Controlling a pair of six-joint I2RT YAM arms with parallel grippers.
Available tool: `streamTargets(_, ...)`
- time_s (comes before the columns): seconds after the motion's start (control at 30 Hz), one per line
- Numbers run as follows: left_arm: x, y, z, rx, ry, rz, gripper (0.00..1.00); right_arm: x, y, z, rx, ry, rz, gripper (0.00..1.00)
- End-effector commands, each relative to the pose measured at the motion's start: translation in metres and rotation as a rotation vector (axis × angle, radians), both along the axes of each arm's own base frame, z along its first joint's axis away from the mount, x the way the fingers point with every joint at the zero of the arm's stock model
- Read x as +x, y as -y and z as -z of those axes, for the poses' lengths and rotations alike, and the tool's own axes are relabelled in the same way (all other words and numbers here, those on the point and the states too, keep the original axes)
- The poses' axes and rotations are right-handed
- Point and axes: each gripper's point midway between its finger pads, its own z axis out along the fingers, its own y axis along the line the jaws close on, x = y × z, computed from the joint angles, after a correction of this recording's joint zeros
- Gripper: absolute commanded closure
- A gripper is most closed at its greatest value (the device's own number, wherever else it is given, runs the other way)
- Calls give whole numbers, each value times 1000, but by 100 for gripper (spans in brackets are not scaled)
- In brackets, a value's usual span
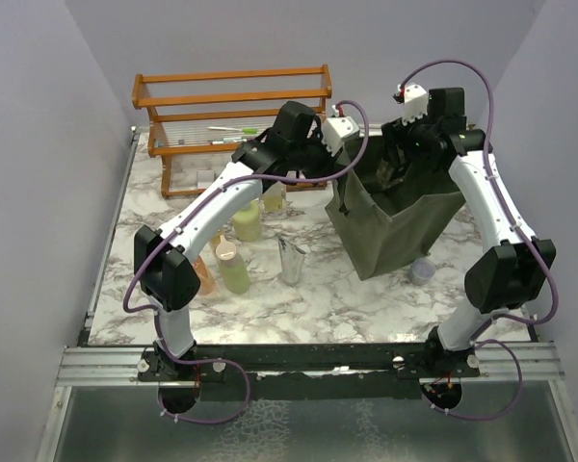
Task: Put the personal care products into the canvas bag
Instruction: Place the care product in the canvas bag.
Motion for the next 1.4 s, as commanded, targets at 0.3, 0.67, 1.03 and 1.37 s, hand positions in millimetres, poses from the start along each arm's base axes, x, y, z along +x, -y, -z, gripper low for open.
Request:
streamTargets(0.3,-3,-6,25,57,10,25,100,26,-16,1,42,135,-65,99)
streamTargets(0.67,-5,-9,32,74,14,34,100,36,-14,28,18,137,-68,99)
streamTargets(1.03,-8,-10,33,74,15,43,100,27,-10,69,-10,34,-61,96)
streamTargets(1.37,-9,-12,37,82,17,45,100,17,-9,107,-19,-69,-65,80)
